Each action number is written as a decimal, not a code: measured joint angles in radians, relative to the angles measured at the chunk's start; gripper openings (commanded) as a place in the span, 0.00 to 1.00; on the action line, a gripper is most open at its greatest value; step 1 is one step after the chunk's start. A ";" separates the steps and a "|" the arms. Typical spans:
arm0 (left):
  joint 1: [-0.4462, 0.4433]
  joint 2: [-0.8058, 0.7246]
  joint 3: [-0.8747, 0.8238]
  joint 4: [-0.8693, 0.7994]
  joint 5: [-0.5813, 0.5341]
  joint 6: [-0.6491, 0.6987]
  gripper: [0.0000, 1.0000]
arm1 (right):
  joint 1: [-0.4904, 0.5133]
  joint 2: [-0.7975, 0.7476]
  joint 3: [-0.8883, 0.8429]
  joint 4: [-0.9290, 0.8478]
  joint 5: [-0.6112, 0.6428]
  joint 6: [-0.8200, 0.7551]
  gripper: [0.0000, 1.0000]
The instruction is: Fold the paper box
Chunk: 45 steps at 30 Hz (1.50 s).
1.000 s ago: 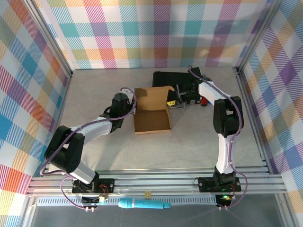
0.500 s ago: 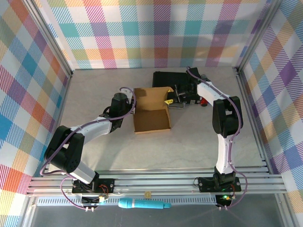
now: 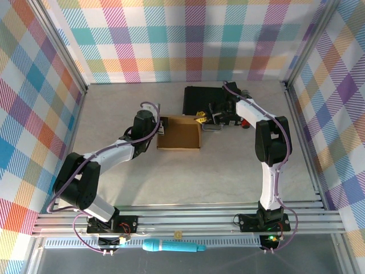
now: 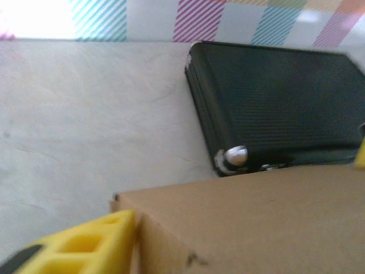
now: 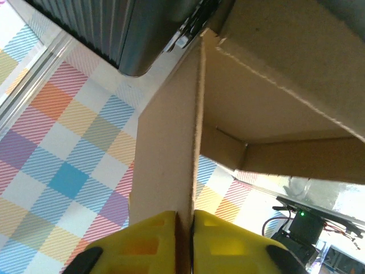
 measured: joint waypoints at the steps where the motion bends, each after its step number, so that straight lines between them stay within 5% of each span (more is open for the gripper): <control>1: -0.001 -0.019 0.000 -0.016 0.014 -0.047 0.56 | 0.002 0.000 0.000 0.000 0.006 -0.011 0.09; 6: -0.007 -0.151 -0.002 -0.095 0.061 -0.289 0.68 | 0.003 -0.026 -0.010 -0.010 0.014 -0.065 0.08; 14: 0.014 -0.293 0.095 -0.323 0.181 -0.660 0.69 | 0.013 -0.047 -0.019 -0.025 0.026 -0.115 0.06; 24: 0.246 -0.322 0.241 -0.615 0.345 -1.014 0.62 | 0.024 -0.047 -0.019 -0.040 0.076 -0.138 0.05; 30: 0.340 -0.221 0.272 -0.637 0.422 -1.135 0.59 | 0.023 -0.047 -0.019 -0.049 0.103 -0.145 0.05; 45: 0.275 -0.043 0.259 -0.698 0.523 -1.229 0.61 | 0.023 -0.045 0.078 -0.138 0.064 -0.065 0.01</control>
